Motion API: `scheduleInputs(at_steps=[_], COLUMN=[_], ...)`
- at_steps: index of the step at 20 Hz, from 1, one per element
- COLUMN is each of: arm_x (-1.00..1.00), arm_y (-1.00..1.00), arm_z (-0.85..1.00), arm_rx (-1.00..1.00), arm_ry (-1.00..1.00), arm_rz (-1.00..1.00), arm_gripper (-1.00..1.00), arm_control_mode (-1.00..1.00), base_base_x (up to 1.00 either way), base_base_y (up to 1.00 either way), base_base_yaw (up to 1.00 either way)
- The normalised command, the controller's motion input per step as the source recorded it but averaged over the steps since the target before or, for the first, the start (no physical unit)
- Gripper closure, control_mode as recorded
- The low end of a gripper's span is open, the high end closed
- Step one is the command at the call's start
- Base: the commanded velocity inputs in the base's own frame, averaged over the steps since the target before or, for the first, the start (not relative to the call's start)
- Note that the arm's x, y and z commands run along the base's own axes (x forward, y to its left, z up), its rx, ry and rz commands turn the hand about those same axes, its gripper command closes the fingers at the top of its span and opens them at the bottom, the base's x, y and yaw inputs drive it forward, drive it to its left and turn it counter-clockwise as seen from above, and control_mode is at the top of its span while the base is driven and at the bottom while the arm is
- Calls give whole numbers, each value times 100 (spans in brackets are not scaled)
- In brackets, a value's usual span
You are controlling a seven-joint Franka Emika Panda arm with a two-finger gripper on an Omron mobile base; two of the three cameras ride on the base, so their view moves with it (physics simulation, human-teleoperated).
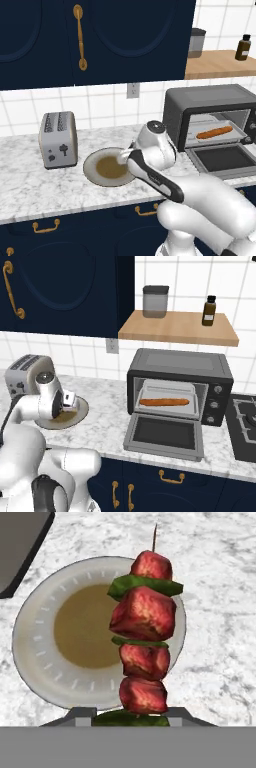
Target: Pick up the kebab skewer and baguette bread, and place them inside the toaster oven. Close the toaster oven door and start by setting the timer.
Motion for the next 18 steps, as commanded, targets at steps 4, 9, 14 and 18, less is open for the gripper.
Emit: scheduleInputs(at_steps=[4, 9, 14, 18], arm_x=[-63, -63, -35, -8], arm_y=[-83, -97, -100, -100], arm_z=[100, 100, 98, 31], arm_rx=[10, 1, 0, -3], arm_ry=[2, 5, 4, 10], arm_rz=[0, 0, 0, 0], arm_gripper=[100, 100, 100, 100], arm_control_mode=[-100, -100, -100, -100], base_base_x=[0, 0, 0, 0], base_base_y=[0, 0, 0, 0], base_base_yaw=[0, 0, 0, 0])
